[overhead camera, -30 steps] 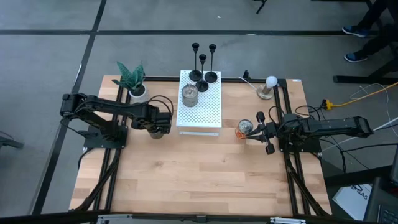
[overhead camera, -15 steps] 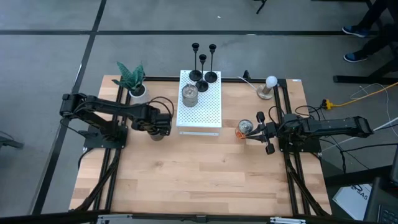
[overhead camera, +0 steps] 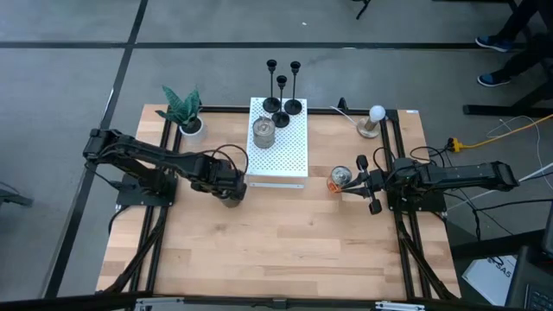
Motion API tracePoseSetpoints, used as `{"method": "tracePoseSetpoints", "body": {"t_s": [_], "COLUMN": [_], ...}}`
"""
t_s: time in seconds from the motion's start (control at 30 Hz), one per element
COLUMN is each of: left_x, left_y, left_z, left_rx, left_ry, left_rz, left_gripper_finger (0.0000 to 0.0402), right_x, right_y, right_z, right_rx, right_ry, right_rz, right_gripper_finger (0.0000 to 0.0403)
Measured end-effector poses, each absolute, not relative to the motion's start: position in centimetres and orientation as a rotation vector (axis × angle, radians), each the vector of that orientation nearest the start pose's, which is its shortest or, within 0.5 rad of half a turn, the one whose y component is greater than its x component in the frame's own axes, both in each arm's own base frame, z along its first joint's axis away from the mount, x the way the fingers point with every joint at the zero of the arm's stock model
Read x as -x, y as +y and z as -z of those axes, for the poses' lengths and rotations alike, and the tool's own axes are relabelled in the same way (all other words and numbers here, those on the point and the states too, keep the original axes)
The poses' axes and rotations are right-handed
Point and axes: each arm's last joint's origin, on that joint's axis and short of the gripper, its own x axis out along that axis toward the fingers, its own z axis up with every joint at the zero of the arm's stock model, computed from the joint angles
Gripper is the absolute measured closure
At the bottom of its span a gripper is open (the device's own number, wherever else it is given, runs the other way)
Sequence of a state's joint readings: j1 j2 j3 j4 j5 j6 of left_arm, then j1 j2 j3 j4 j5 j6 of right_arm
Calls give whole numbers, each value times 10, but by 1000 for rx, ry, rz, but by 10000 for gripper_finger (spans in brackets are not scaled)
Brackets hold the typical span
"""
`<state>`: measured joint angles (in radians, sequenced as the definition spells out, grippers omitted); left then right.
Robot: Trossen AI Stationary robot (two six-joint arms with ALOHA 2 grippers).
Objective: Pick & Place candle stick holders
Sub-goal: Put the left orange scented candle on the shelf
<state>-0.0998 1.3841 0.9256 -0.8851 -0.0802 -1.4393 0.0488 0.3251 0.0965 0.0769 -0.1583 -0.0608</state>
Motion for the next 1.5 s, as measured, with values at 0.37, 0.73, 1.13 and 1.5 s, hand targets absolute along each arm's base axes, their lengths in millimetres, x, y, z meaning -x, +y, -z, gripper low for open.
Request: {"method": "tracePoseSetpoints", "body": {"t_s": [0.37,0.73,1.13,1.5], "left_x": [-250,-264,-293,-346], "left_y": [-48,-62,-60,-49], "left_z": [-247,-304,-343,-360], "left_rx": [1101,1079,970,777], "left_ry": [980,783,696,729], "left_rz": [-838,-712,-615,-527], "left_gripper_finger": [47,47,47,47], "right_x": [-117,-117,-117,-117], "right_y": [10,10,10,10], "right_z": [-176,-176,-176,-176], "right_rx": [52,52,52,52], "right_ry": [146,145,146,145], "right_rz": [-211,-211,-211,-211], "right_gripper_finger": [363,363,363,363]}}
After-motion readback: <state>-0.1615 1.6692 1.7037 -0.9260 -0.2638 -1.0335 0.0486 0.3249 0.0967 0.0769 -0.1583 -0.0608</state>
